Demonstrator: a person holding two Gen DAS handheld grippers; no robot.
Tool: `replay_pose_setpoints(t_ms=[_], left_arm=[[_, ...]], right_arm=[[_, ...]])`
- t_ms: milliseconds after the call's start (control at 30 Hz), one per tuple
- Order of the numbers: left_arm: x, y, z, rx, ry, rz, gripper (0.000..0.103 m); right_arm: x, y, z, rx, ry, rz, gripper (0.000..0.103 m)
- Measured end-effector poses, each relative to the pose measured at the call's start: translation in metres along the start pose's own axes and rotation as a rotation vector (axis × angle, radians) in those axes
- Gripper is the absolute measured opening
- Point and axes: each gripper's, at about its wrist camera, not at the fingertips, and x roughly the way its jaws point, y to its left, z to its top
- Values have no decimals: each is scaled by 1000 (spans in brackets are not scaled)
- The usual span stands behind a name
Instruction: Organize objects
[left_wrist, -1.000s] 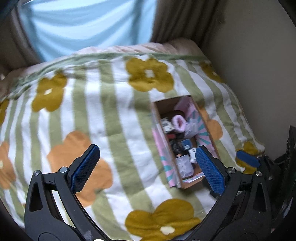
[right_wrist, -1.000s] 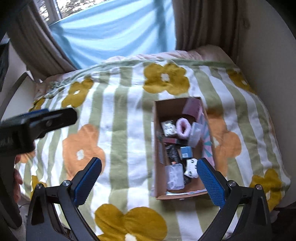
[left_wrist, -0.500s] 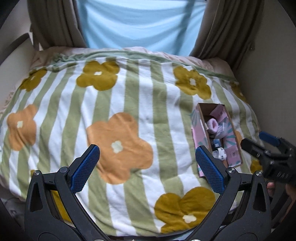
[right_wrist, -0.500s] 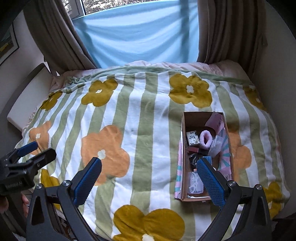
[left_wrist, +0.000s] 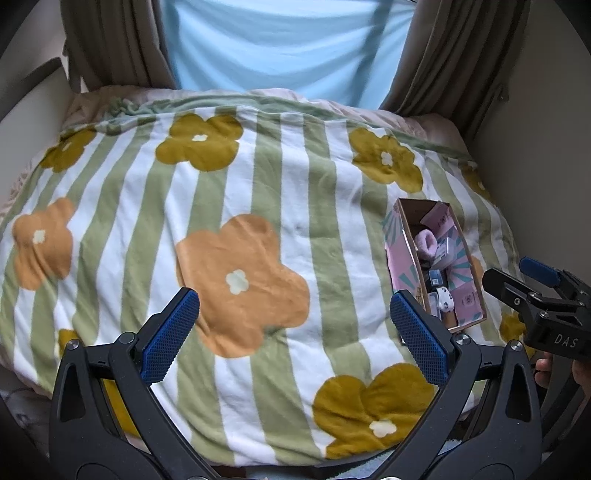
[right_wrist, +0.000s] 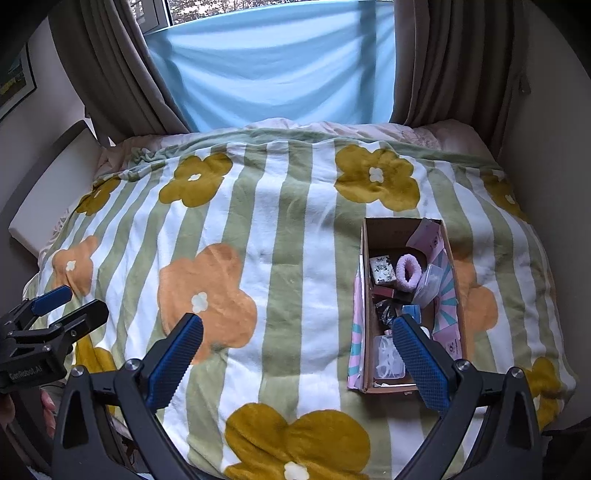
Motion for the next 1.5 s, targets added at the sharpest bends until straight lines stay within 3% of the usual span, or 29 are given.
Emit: replay_pose_setpoints(t_ms=[1500], left_arm=[[5, -12, 14, 87, -4, -12, 103]], right_arm=[[0, -4, 0, 31, -3, -30, 102]])
